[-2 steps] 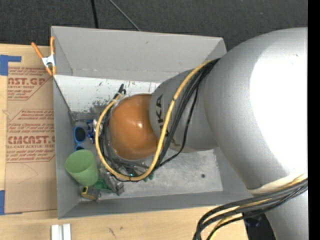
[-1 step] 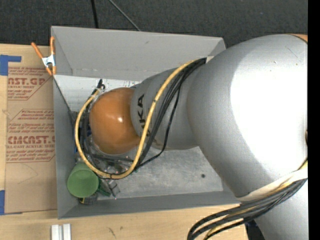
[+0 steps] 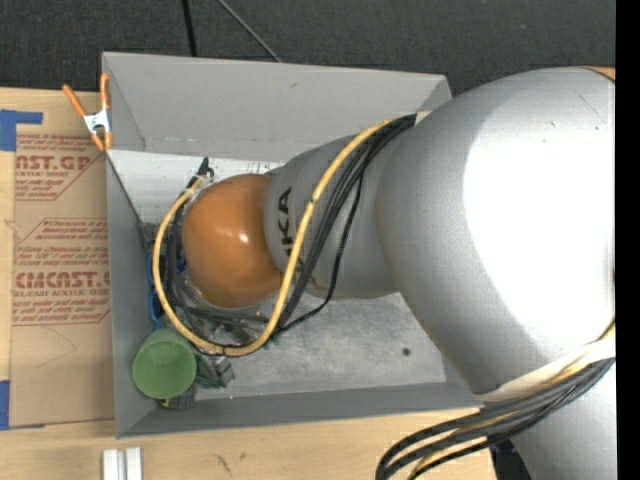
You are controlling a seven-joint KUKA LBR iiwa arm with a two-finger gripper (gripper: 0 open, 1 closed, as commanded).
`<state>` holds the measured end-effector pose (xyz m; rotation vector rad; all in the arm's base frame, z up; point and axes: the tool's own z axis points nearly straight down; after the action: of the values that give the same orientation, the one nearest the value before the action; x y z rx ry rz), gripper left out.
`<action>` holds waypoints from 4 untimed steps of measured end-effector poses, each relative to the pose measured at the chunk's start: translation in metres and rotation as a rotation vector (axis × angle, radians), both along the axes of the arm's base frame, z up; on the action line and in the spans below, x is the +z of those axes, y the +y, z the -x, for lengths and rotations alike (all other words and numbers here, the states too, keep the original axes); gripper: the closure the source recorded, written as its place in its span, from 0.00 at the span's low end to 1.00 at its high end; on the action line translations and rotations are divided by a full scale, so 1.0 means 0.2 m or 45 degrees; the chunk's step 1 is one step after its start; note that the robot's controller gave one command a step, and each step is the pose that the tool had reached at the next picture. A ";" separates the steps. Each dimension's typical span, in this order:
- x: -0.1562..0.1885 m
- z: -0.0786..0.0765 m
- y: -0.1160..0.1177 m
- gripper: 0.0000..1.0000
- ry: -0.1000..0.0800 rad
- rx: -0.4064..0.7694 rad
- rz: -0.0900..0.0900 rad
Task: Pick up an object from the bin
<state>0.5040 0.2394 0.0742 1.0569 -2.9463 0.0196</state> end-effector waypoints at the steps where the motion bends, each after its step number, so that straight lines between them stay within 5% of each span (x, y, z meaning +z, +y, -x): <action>1: 0.78 -0.07 -0.07 1.00 -0.021 0.001 -0.025; 2: 0.75 -0.06 -0.07 0.00 -0.012 0.003 -0.023; 3: 0.24 0.10 -0.24 0.00 0.002 0.232 -0.020; 4: 0.03 -0.21 -0.34 0.00 -0.024 0.722 -0.005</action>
Offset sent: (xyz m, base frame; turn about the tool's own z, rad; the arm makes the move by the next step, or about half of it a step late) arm 0.0114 -0.0154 0.1506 -0.0025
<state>0.5464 0.1715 0.0807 1.8522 -2.5515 0.0276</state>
